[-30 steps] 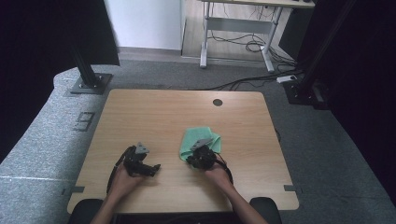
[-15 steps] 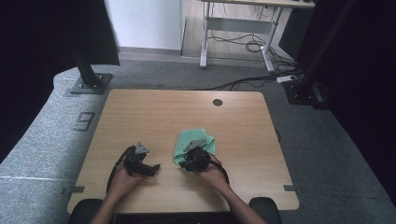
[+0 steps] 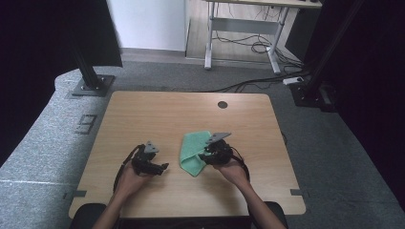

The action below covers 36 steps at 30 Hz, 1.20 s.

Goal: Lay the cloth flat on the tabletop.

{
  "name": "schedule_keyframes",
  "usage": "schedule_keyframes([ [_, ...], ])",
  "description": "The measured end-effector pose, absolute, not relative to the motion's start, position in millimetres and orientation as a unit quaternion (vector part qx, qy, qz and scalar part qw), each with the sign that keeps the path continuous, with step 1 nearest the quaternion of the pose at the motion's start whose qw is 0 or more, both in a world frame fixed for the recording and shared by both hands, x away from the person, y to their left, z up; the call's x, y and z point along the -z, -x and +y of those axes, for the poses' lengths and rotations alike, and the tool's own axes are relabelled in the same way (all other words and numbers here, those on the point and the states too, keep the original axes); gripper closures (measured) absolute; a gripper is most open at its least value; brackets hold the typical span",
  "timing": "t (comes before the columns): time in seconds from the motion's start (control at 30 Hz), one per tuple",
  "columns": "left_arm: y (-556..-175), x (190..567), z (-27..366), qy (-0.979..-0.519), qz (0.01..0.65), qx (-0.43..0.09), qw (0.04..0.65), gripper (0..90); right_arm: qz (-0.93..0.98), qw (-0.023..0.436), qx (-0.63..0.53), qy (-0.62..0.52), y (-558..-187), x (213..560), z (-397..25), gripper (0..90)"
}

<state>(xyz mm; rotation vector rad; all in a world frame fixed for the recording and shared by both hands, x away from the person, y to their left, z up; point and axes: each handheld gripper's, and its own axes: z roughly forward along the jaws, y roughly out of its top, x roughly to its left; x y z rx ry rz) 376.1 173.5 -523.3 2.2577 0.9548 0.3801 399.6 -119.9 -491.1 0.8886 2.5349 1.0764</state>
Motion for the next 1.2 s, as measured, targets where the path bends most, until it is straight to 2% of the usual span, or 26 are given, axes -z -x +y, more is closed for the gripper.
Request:
schedule_keyframes([
  [0.27, -389.0, 510.3, 139.1, -0.868, 0.327, -0.139, 0.348, 24.5, 0.864, 0.123, -0.367, -0.321, -403.3, 491.6, -137.9, 58.2],
  [0.6, -404.1, 510.0, 107.4, -0.874, 0.305, -0.122, 0.356, 28.7, 0.868, 0.098, -0.378, -0.307, -392.9, 505.5, -124.7, 50.5],
  [0.73, -406.1, 517.5, 99.8, -0.882, 0.298, -0.118, 0.345, 32.7, 0.873, 0.087, -0.377, -0.297, -390.1, 511.6, -116.1, 50.3],
  [0.83, -406.3, 525.0, 95.2, -0.889, 0.295, -0.125, 0.328, 41.4, 0.880, 0.088, -0.358, -0.298, -389.8, 518.1, -111.7, 61.7],
  [0.93, -406.9, 531.1, 94.0, -0.893, 0.295, -0.124, 0.317, 57.8, 0.887, 0.087, -0.344, -0.297, -390.3, 523.1, -110.9, 76.7],
  [0.97, -407.0, 531.7, 95.0, -0.893, 0.296, -0.122, 0.317, 68.7, 0.887, 0.089, -0.342, -0.298, -390.3, 523.6, -111.5, 79.4],
  [1.07, -407.5, 529.7, 100.2, -0.884, 0.309, -0.121, 0.328, 84.5, 0.885, 0.099, -0.342, -0.300, -391.3, 518.8, -116.8, 82.6],
  [1.2, -408.1, 519.3, 109.5, -0.874, 0.318, -0.125, 0.346, 86.5, 0.877, 0.119, -0.348, -0.307, -394.5, 504.1, -129.6, 83.0],
])
